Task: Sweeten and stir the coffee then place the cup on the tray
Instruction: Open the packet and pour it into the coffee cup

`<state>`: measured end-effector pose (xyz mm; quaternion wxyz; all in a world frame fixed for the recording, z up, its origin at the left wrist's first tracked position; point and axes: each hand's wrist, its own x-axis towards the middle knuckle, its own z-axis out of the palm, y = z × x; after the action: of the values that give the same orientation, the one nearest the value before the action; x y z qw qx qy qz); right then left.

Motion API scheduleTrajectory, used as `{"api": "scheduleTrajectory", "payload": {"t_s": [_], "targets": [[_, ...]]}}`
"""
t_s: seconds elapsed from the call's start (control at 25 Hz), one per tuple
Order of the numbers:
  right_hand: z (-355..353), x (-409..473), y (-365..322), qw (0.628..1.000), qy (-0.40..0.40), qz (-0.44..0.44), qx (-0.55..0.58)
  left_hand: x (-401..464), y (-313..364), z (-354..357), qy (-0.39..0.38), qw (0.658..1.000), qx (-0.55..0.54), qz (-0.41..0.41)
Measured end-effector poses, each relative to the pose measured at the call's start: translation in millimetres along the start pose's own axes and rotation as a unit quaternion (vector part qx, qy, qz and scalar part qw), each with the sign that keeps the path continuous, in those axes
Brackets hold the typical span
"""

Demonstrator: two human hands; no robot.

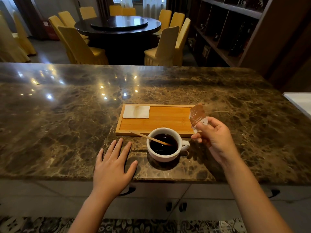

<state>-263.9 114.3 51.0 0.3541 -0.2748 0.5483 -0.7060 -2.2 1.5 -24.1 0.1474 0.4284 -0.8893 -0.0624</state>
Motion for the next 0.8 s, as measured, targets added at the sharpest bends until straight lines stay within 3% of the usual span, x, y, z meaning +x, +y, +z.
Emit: {"api": "scheduleTrajectory", "payload": {"t_s": [0.12, 0.2, 0.36, 0.44, 0.68, 0.8], "targets": [[6.2, -2.6, -6.6, 0.992, -0.004, -0.021, -0.126, -0.1, 0.3, 0.0, 0.000, 1.000, 0.001, 0.000], [10.5, -4.4, -13.4, 0.961, -0.026, -0.076, -0.263, -0.1, 0.6, 0.0, 0.001, 1.000, 0.001, 0.001], [17.6, -6.1, -27.9, 0.809, -0.099, -0.248, -0.524, 0.1, 0.4, 0.1, 0.001, 1.000, 0.005, 0.000], [22.0, -5.9, -33.4, 0.773, -0.131, -0.288, -0.550, 0.5, 0.2, 0.3, 0.000, 1.000, 0.003, -0.001], [28.6, -4.9, -36.9, 0.730, -0.163, -0.327, -0.578, 0.6, 1.0, 0.0, 0.000, 1.000, 0.005, -0.001], [29.8, -1.8, -35.7, 0.739, -0.161, -0.329, -0.565, 0.4, 1.0, -0.1, 0.004, 1.000, 0.002, -0.001]]}}
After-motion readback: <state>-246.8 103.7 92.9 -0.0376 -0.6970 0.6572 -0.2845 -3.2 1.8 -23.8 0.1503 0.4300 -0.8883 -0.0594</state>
